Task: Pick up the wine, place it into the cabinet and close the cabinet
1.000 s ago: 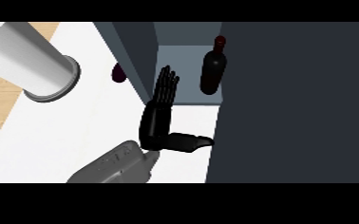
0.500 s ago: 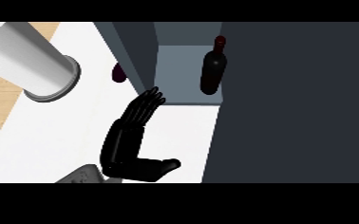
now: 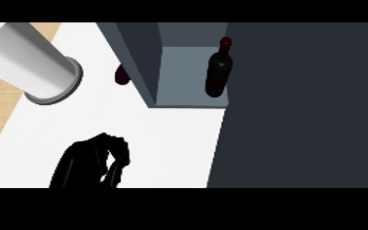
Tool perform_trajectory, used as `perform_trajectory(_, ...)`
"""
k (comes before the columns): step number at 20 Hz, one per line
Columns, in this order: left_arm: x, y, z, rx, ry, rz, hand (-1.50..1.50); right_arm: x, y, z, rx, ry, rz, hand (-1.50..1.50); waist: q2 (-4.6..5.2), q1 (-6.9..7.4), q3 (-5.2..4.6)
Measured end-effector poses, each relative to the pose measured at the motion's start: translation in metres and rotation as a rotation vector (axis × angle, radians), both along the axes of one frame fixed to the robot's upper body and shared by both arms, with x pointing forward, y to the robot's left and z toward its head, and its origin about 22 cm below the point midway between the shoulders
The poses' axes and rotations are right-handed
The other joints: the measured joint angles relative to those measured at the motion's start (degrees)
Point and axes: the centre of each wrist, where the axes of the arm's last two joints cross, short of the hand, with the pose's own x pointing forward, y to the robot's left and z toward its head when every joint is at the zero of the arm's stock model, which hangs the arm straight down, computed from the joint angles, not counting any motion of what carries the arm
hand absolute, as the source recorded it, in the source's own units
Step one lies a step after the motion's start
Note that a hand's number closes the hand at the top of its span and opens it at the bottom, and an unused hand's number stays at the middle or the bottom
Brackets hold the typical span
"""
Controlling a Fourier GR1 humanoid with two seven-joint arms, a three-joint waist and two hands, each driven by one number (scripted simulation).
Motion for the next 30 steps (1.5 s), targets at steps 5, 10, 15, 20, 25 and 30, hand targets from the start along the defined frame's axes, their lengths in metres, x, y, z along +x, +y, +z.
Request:
perform_trajectory(5, -0.018, 0.036, 0.009, 0.003, 0.002, 0.027, -1.5, -0.008, 0.029, -0.003, 0.044, 0.055, 0.138, 1.5, -0.12, 0.33, -0.04)
perform_trajectory(10, -0.03, 0.069, 0.011, -0.018, 0.0, 0.069, -1.5, -0.018, 0.064, 0.005, 0.066, 0.102, 0.249, 1.5, -0.22, 0.58, -0.12)
perform_trajectory(15, -0.038, 0.105, 0.011, -0.036, 0.003, 0.13, -1.5, -0.028, 0.089, 0.013, 0.005, 0.102, 0.256, 1.5, -0.41, 1.04, -0.2)
perform_trajectory(20, -0.044, 0.135, 0.015, -0.029, 0.01, 0.17, -1.5, -0.034, 0.111, 0.015, -0.011, 0.08, 0.239, 1.5, -0.44, 1.58, -0.25)
perform_trajectory(25, -0.051, 0.159, 0.018, -0.015, 0.013, 0.176, -1.5, -0.035, 0.114, 0.019, 0.01, 0.025, 0.175, 1.5, -0.45, 2.31, -0.28)
perform_trajectory(30, -0.056, 0.181, 0.021, 0.002, 0.004, 0.172, -1.5, -0.03, 0.119, 0.025, 0.083, -0.009, 0.11, 1.5, -0.27, 3.05, -0.3)
